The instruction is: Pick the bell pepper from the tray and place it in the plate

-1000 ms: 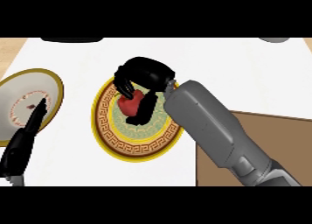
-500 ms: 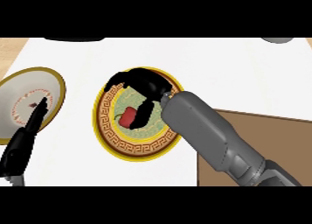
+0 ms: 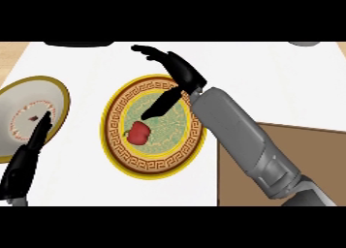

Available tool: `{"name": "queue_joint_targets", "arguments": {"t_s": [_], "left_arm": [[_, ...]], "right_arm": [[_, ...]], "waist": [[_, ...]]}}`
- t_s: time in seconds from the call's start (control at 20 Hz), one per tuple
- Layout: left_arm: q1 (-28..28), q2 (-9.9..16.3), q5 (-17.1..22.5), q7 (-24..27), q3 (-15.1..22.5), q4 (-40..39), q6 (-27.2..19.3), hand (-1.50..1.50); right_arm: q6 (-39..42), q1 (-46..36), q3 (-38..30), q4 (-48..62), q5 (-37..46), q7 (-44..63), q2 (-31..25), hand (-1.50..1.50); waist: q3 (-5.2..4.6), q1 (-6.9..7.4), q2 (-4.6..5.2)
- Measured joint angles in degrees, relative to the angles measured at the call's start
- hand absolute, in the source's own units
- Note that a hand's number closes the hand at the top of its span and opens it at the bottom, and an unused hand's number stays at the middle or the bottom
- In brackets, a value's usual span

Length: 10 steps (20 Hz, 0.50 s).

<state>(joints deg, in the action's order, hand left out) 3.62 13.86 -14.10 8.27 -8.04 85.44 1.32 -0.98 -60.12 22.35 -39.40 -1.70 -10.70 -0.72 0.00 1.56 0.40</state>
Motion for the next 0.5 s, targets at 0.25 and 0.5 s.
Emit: {"name": "queue_joint_targets", "arguments": {"t_s": [0.25,0.5], "left_arm": [[0.98,0.01,0.35,0.02,-0.03,1.50,0.57,0.00],[-0.52,-0.16,-0.08,0.12,0.36,0.80,0.63,0.00]], "right_arm": [[6.46,-1.25,-8.57,5.43,-6.23,-4.06,-4.14,-1.50],[14.18,-2.66,-14.15,13.25,-8.99,-12.32,-9.32,-1.50]], "waist": [[0.03,0.22,0.19],[0.05,0.93,0.70]]}}
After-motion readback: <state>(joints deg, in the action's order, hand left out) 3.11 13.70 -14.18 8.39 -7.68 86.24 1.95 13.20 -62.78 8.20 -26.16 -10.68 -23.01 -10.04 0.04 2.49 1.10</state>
